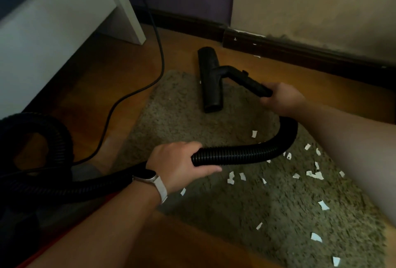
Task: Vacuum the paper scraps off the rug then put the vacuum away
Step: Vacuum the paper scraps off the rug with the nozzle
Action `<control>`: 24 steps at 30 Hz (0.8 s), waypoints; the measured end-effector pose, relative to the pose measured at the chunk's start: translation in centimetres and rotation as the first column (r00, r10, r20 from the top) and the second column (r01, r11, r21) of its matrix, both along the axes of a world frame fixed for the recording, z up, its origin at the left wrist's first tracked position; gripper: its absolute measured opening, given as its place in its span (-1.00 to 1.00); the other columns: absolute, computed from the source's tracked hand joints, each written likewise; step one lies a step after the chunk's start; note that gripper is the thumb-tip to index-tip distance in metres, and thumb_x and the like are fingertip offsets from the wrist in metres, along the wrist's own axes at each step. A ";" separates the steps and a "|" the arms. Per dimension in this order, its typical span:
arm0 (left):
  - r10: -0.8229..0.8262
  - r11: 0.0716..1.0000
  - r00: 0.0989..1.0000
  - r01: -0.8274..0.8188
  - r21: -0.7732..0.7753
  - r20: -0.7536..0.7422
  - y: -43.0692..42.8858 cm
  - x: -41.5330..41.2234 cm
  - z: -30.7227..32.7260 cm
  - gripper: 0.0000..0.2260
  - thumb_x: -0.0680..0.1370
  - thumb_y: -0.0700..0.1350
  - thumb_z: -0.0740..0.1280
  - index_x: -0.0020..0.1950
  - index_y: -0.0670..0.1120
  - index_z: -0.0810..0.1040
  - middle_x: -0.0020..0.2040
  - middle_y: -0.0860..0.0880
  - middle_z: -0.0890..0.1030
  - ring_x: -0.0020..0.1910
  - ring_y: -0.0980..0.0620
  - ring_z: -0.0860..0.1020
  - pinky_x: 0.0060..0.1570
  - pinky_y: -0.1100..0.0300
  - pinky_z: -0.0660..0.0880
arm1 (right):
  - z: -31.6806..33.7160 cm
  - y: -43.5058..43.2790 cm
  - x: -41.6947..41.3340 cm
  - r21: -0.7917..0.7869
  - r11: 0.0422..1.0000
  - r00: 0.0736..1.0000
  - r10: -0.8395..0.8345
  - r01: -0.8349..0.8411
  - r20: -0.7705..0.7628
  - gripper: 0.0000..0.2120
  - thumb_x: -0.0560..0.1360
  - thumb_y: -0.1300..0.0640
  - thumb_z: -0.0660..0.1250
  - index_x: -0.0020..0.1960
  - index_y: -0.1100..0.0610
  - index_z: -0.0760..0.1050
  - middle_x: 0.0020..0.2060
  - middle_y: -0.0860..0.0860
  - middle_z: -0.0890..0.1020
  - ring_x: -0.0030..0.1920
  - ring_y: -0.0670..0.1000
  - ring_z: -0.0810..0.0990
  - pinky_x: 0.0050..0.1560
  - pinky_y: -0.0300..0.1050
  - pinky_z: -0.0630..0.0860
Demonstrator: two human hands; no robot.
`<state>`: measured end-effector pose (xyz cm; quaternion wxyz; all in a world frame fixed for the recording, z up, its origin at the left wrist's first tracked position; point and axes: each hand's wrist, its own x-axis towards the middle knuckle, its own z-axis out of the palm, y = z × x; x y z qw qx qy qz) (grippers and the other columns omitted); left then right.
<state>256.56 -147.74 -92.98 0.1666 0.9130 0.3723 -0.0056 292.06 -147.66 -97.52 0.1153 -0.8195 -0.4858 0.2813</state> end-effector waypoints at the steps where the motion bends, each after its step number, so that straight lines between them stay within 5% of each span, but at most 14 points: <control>1: 0.004 1.000 1.000 -0.004 0.002 -0.003 0.2 -0.2 0.0 -0.36 0.30 0.66 -0.05 -0.14 0.17 0.46 -0.34 0.17 0.47 -0.37 0.27 0.43 -0.42 0.28 0.30 | -0.3 0.6 -0.1 -0.006 1.000 1.000 0.010 -0.010 -0.010 -0.68 0.57 0.02 0.33 0.33 -0.08 0.48 -0.18 -0.02 0.58 -0.24 -0.02 0.58 -0.37 -0.15 0.39; 9: 0.009 1.000 1.000 -0.009 -0.028 -0.027 1.5 -1.2 -0.9 -0.37 0.32 0.64 -0.01 -0.08 0.17 0.48 -0.32 0.17 0.49 -0.34 0.24 0.47 -0.31 0.20 0.50 | -2.6 2.6 -1.2 -0.087 0.996 0.996 0.029 -0.037 -0.089 -0.60 0.58 -0.07 0.33 0.40 -0.16 0.40 -0.10 -0.05 0.57 -0.15 -0.03 0.58 -0.31 -0.15 0.43; 18: -0.041 0.999 0.997 0.040 -0.017 -0.071 1.3 -1.6 -1.8 -0.38 0.33 0.64 0.00 -0.10 0.16 0.48 -0.32 0.17 0.47 -0.34 0.25 0.44 -0.36 0.30 0.39 | -2.0 2.4 -3.5 -0.046 0.955 0.955 0.293 -0.295 -0.040 -0.51 0.58 -0.06 0.34 0.47 -0.13 0.34 -0.13 -0.23 0.50 -0.18 -0.20 0.49 -0.26 -0.26 0.36; 24: -0.029 0.999 0.998 0.027 -0.043 -0.055 1.8 -1.2 -1.4 -0.35 0.32 0.64 -0.02 -0.04 0.17 0.50 -0.28 0.16 0.50 -0.31 0.24 0.47 -0.30 0.21 0.51 | -1.7 1.5 -2.0 -0.040 0.982 0.980 0.179 -0.183 -0.089 -0.54 0.58 -0.02 0.34 0.45 -0.17 0.35 -0.05 -0.06 0.58 -0.11 -0.03 0.58 -0.19 -0.10 0.50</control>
